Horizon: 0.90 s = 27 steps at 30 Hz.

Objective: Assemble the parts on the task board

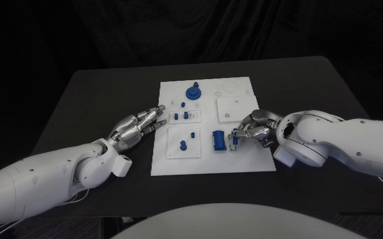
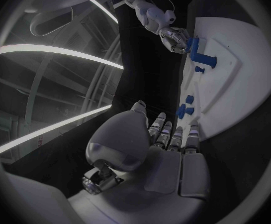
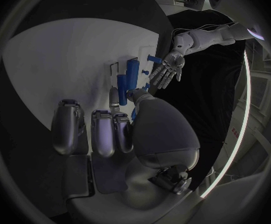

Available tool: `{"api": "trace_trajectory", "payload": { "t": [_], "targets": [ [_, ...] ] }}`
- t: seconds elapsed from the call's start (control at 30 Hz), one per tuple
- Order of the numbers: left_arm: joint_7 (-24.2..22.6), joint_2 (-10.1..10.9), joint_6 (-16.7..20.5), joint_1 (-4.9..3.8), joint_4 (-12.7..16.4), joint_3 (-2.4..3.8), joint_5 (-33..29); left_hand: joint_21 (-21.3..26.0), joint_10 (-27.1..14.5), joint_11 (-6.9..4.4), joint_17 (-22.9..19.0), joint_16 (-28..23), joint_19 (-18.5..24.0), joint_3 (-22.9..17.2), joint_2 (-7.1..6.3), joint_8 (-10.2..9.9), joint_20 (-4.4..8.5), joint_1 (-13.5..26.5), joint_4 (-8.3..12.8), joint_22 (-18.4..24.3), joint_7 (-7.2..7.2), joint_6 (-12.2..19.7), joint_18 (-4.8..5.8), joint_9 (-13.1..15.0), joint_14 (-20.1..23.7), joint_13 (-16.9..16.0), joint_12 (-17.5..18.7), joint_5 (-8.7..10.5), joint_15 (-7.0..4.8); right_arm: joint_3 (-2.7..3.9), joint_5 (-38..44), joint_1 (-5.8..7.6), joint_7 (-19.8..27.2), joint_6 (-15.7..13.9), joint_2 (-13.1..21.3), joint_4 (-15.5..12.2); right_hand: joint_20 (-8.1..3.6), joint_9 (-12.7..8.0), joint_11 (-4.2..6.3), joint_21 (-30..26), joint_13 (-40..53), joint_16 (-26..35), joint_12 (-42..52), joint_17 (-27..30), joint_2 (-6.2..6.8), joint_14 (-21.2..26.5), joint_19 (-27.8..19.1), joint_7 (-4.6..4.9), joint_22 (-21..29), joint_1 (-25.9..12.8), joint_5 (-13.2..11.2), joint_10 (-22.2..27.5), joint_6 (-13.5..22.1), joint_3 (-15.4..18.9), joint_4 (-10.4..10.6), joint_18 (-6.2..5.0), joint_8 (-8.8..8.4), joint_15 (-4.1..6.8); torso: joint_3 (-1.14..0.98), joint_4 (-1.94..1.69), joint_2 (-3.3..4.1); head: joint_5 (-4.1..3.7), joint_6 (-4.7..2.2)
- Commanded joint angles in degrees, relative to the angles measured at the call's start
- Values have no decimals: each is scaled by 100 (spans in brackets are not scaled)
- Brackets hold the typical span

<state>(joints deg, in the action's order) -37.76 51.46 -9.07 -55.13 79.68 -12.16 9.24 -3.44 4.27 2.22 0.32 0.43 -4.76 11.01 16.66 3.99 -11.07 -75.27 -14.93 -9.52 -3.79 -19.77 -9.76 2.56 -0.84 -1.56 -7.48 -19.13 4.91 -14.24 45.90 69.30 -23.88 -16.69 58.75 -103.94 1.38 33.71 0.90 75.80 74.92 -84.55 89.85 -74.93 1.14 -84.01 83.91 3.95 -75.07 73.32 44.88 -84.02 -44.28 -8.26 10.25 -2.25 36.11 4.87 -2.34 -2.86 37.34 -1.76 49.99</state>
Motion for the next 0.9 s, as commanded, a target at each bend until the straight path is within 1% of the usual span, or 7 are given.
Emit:
{"api": "trace_trajectory", "payload": {
  "t": [0.03,0.5,0.6,0.63,0.67,0.73,0.9],
  "targets": [
    [-42,-11,-79,6,7,5,-33,-22,6,29,9,24,-17,-19,8,29,-35,-55,-2,-5,-7,-32,-45,6,-16,-6,-40,-37,23,1,-37,-20,-192,222,-20,13,40,-14,-25,-29,1508,9,15,-21,-4,-337,85,-33,-1038,-63,-82,-598,-13,-206,-164,-117,-30,-41,-1,0,1,5,1],
    [-25,-14,-96,6,1,5,-33,-24,6,25,10,27,-19,-36,7,30,-36,-63,2,-7,-5,-34,-45,7,-20,-5,-39,-47,28,1,103,-62,-209,230,-93,59,42,-66,-25,-41,1508,7,15,-27,-7,-339,83,-32,-1035,-141,-405,-598,-17,-175,-112,-119,-45,-43,-1,0,1,15,1],
    [-22,-12,-98,7,-1,5,-33,-24,6,25,10,27,-19,-36,7,30,-36,-63,2,-7,-5,-34,-45,7,-20,-5,-39,-47,28,1,117,-71,-236,243,-97,57,46,-112,-31,-47,1508,12,15,-16,4,-337,82,-28,-1033,-252,-790,-598,-18,-98,-15,-119,-67,-49,-1,0,1,17,1],
    [-21,-12,-99,7,-1,5,-33,-24,6,25,10,27,-19,-36,7,30,-36,-63,2,-7,-5,-34,-45,7,-20,-5,-39,-47,28,1,142,-73,-257,261,-98,59,54,-151,-44,-56,1508,15,15,-6,25,-335,80,-15,-1031,-384,-1213,-598,-18,7,104,-120,-91,-60,-1,0,1,18,1],
    [-20,-11,-100,7,-2,5,-33,-24,6,25,10,27,-19,-36,7,30,-36,-63,2,-7,-5,-34,-45,7,-20,-5,-39,-47,28,1,175,-75,-275,275,-100,61,56,-164,-45,-61,1508,13,15,-12,26,-337,79,-13,-1029,-402,-1297,-598,-16,32,127,-122,-99,-60,-1,0,1,18,1],
    [-17,-12,-102,7,-2,5,-33,-24,6,25,10,27,-19,-36,7,30,-36,-63,2,-7,-5,-34,-45,7,-20,-5,-39,-47,28,1,246,-77,-304,297,-102,66,69,-206,-63,-68,1508,20,15,6,63,-333,78,6,-1028,-562,-1796,-598,-18,194,266,-123,-117,-75,-1,0,1,20,1],
    [-11,-3,-103,7,0,5,-33,-24,6,25,10,27,-19,-36,7,30,-36,-63,2,-7,-5,-34,-45,7,-20,-5,-39,-47,28,1,328,-80,-348,334,-113,77,86,-254,-79,-78,1508,20,15,5,96,-335,79,22,-1026,-676,-2477,-598,-27,463,394,-125,-106,-90,-1,0,1,35,1]
  ]
}}
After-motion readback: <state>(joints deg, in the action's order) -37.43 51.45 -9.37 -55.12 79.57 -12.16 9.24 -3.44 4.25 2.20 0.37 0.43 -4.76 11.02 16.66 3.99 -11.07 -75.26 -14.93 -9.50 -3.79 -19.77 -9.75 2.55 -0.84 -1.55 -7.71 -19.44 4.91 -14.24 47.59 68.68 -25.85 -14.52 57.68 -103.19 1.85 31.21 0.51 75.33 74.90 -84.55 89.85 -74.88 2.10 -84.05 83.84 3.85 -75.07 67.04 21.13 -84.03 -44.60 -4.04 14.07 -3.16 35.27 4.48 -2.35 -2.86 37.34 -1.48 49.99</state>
